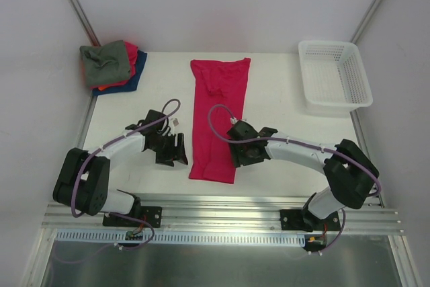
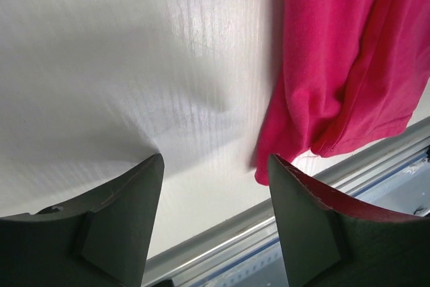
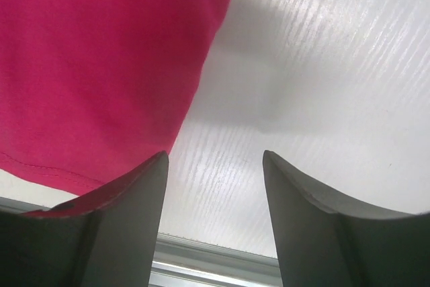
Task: Fold and stack the t-shirts
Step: Grab the bottom of the folded rectangular tshirt with both arms
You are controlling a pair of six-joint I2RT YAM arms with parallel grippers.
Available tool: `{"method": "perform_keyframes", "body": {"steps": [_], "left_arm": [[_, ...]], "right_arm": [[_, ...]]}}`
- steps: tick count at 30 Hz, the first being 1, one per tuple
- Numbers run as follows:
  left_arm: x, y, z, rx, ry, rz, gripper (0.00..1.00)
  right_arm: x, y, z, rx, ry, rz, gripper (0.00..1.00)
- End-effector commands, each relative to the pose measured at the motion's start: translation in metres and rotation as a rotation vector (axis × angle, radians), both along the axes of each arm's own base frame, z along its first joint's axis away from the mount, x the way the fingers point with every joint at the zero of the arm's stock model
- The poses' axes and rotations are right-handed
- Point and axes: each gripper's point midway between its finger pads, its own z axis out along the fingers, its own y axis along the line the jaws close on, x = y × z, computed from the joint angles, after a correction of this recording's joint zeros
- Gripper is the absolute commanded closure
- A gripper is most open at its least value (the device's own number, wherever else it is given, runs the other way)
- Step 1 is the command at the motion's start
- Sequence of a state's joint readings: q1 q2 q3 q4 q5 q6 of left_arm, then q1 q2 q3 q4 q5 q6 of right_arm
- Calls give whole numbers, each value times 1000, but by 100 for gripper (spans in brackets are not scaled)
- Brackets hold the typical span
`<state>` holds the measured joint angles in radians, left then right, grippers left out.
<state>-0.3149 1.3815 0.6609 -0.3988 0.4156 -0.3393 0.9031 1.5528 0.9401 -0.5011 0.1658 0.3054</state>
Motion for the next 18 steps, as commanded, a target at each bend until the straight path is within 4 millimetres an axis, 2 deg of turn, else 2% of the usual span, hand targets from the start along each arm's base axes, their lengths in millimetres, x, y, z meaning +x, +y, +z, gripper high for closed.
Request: {"method": "perform_keyframes", "body": {"steps": [1,7,12,18], "left_arm": [[7,-3,0,1,-47,0,36],[4,-14,0,-24,-23,-35,36],[-3,-25,0,-38,-4,-79,36],[-10,-28,0,-50,10,-92,37]], "right_arm": [[4,-1,9,25,-47,-19,39],[-6,8,7,71,18,-22,43],[-7,27,15,135,43,-18,49],[-12,35,19,156,53,6,51]]}}
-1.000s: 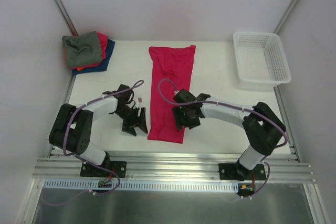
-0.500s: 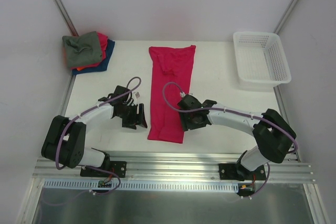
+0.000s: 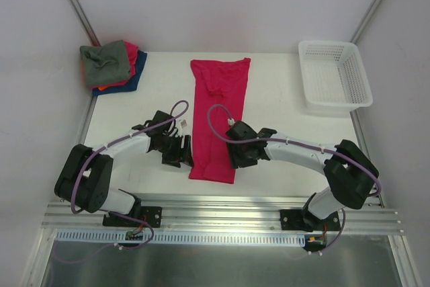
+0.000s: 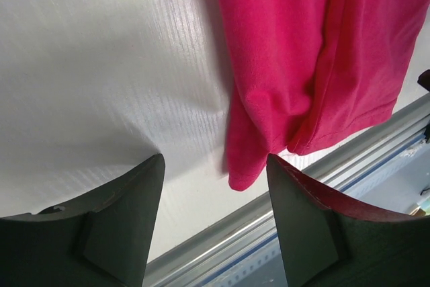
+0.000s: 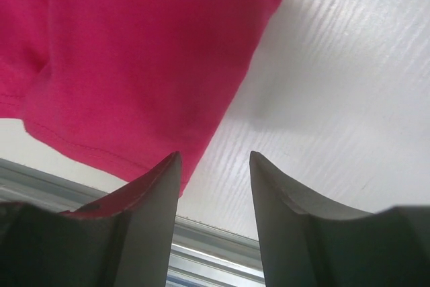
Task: Fold and stack the t-shirts
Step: Grab the bottom of the folded rectangular tshirt with both arms
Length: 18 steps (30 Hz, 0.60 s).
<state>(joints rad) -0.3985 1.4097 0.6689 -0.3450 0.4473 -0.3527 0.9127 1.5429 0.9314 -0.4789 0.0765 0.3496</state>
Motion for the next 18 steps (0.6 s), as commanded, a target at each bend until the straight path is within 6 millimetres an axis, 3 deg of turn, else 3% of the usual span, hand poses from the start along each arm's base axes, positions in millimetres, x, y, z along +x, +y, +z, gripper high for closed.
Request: {"method": "perform_keyframes", "body": {"steps": [1,8,18], "left_arm": [[-6,-4,-1,-11,27,-14,37],[-16,-4,0,-24,30,-24,37],[-26,-7,1,-30,29,-51,37]], "right_arm": [[-1,23,18,87,3,11,51],[-14,35,14,142,80,41,51],[-40,31,9,169,138,68,52]]}}
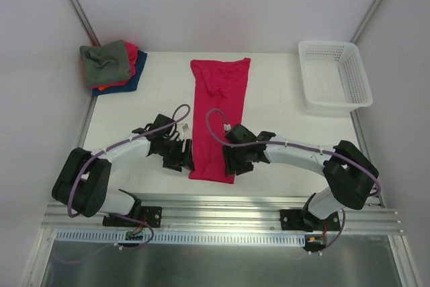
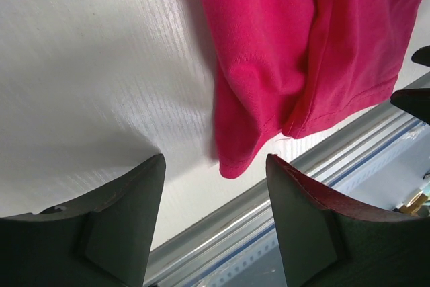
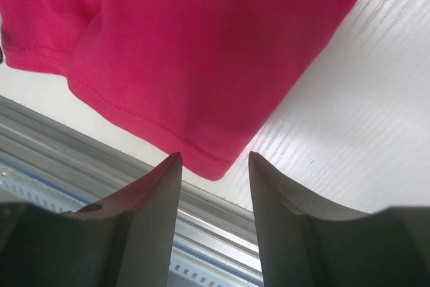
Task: Fold and stack the t-shirts
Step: Grab the bottom of the folded rectangular tshirt with both arms
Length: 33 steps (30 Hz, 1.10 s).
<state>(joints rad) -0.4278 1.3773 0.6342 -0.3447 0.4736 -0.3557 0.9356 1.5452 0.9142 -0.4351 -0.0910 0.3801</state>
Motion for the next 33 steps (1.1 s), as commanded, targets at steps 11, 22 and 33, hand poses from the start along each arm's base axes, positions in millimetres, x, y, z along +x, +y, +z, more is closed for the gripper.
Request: {"method": "perform_keyframes", "body": {"steps": [11,22,33], "left_arm": [[-12,-8,-3,-14,39,-55,38],[-10,-10,-3,-19,48,-63,45],[-12,-11,-7,-23,72,-71,48]], "right_arm": [[-30,-2,-3,46,53,21,52],[-22,7,-3,47,49,30,54],[-8,9,-8,51,41,4,55]]}}
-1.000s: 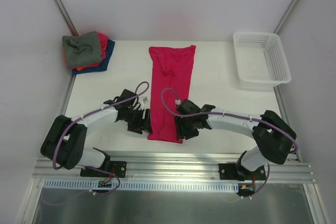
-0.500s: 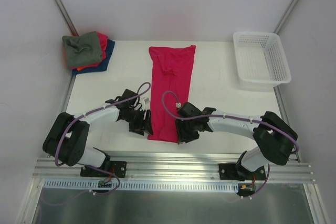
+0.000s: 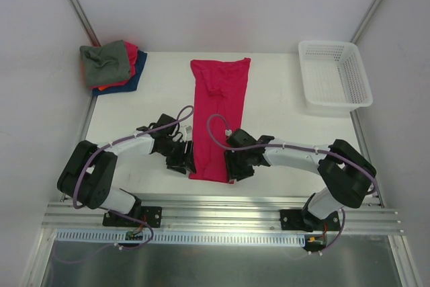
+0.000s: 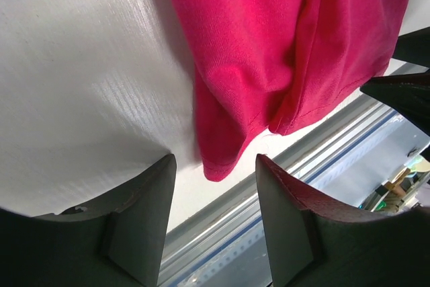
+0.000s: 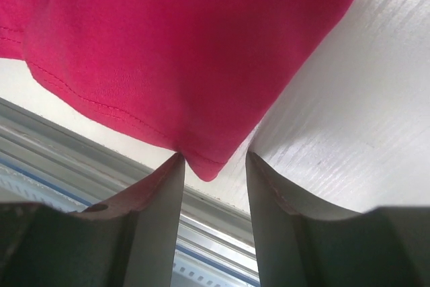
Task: Fold and stack the t-shirts
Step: Grab the bottom of the folded rectangular tshirt with both arms
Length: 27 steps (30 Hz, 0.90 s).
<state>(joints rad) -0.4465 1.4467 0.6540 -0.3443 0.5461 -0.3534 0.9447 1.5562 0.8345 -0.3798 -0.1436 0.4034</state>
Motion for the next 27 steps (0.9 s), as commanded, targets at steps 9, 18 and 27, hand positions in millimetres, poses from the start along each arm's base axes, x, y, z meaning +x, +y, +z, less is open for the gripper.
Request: {"method": "perform_keyframes", "body": {"steps": [9,18,27], "left_arm": [[-2,0,-3,12,-2,-28,50],[-3,0,-5,12,2,-33,59],[-3,-5,-7,-7,26,-51,81]], "right_arm": [[23,16,11,51,-49,-10,56],[29,29,10,91,-40,13,69],[18,25,16,117,-31,46,85]]}}
